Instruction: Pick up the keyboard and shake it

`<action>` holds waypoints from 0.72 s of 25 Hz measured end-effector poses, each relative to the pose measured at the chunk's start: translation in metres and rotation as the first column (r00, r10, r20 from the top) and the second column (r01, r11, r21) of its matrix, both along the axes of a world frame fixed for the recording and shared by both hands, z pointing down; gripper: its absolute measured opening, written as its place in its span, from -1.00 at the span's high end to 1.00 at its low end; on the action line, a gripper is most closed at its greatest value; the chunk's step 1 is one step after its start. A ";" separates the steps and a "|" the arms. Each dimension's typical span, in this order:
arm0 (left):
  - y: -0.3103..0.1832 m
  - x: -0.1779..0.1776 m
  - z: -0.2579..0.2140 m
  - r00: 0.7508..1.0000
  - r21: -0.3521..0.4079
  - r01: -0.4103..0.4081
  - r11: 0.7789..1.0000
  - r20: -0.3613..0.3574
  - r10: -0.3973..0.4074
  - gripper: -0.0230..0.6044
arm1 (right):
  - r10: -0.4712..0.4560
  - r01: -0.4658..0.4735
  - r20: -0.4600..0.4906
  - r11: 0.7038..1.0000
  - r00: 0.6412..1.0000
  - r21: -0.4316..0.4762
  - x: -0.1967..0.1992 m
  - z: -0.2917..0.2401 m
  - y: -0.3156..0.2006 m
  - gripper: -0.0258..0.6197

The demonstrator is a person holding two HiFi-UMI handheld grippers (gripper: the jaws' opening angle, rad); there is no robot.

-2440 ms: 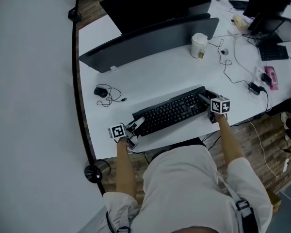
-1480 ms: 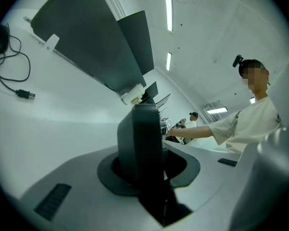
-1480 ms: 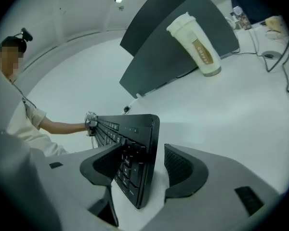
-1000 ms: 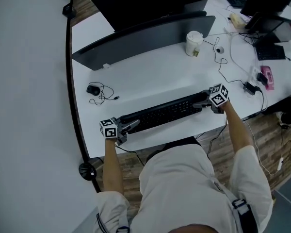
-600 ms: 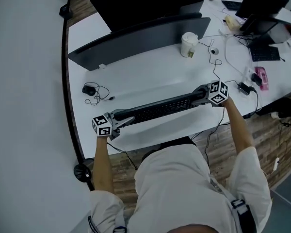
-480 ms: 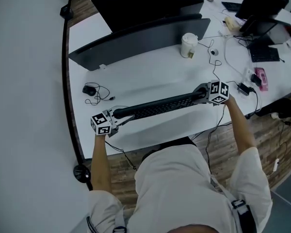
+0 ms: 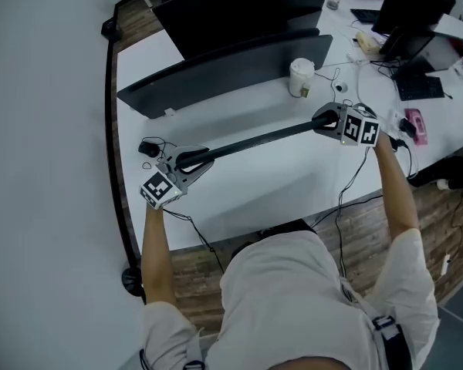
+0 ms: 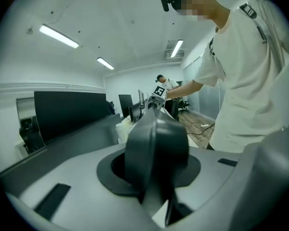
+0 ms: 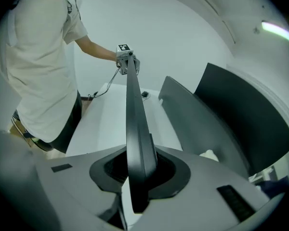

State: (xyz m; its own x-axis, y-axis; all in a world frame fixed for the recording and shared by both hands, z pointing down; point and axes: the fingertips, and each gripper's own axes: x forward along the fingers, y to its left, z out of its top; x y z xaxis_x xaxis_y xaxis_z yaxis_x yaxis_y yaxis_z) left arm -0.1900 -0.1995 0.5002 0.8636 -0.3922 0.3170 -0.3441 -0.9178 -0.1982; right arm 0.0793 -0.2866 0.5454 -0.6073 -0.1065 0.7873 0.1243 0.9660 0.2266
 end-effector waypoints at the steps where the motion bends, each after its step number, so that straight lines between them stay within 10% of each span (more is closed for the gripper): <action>1: -0.003 0.000 -0.007 1.000 0.035 0.007 0.999 0.015 -0.007 0.54 | -0.004 0.004 -0.008 0.999 1.000 0.046 0.000 -0.013 -0.006 0.60; 6: -0.013 -0.008 0.004 0.969 0.137 0.065 0.988 0.227 -0.096 0.53 | -0.040 0.066 -0.104 0.964 0.994 0.259 -0.002 -0.078 -0.032 0.60; 18: -0.021 -0.047 0.010 0.871 0.302 0.402 0.864 0.166 -0.463 0.56 | -0.094 0.247 -0.283 0.784 0.954 0.569 -0.042 -0.186 -0.035 0.59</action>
